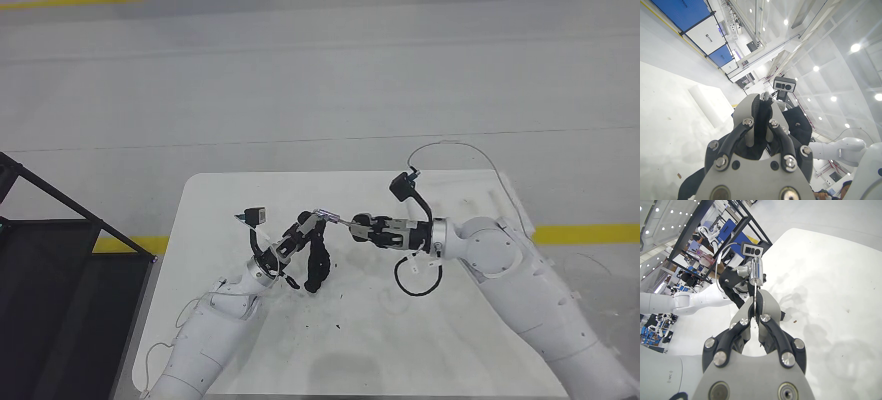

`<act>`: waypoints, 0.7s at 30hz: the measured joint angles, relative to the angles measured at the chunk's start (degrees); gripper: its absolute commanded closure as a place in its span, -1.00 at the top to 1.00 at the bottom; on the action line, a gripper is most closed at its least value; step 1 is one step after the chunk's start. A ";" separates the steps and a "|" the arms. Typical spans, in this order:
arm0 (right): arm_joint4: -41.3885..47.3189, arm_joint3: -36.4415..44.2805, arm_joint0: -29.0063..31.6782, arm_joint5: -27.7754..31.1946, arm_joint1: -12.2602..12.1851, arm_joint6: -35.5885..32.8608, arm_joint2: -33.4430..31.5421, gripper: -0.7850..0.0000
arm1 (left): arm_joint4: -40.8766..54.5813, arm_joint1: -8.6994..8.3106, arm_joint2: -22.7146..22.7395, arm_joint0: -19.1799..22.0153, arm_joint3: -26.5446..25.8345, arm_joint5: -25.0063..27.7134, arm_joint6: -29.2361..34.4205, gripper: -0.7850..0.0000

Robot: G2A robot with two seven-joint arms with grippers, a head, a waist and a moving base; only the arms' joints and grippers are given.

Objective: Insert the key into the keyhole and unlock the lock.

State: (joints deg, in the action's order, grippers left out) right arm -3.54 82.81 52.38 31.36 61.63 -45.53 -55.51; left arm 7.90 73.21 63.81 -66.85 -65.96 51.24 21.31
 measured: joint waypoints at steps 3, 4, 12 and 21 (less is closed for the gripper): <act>0.28 -0.38 -0.25 0.17 0.16 -0.06 0.29 -1.00 | 0.00 0.00 0.00 0.00 0.00 0.00 0.00 -1.00; 0.35 -0.47 -0.33 0.17 0.21 -0.08 0.37 -1.00 | 0.00 0.00 0.00 0.00 0.00 0.00 0.00 -1.00; -0.04 -0.64 -0.76 0.33 0.48 -0.08 0.71 -1.00 | 0.00 0.00 0.00 0.00 0.00 0.00 0.00 -1.00; -0.36 -0.21 -0.89 0.01 0.63 -0.26 0.70 -1.00 | 0.00 0.00 0.00 0.00 0.00 0.00 0.00 -1.00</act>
State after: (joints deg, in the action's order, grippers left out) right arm -3.90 82.59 51.48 31.37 62.27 -45.79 -54.81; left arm 7.90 73.21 63.81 -66.85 -65.96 51.24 21.31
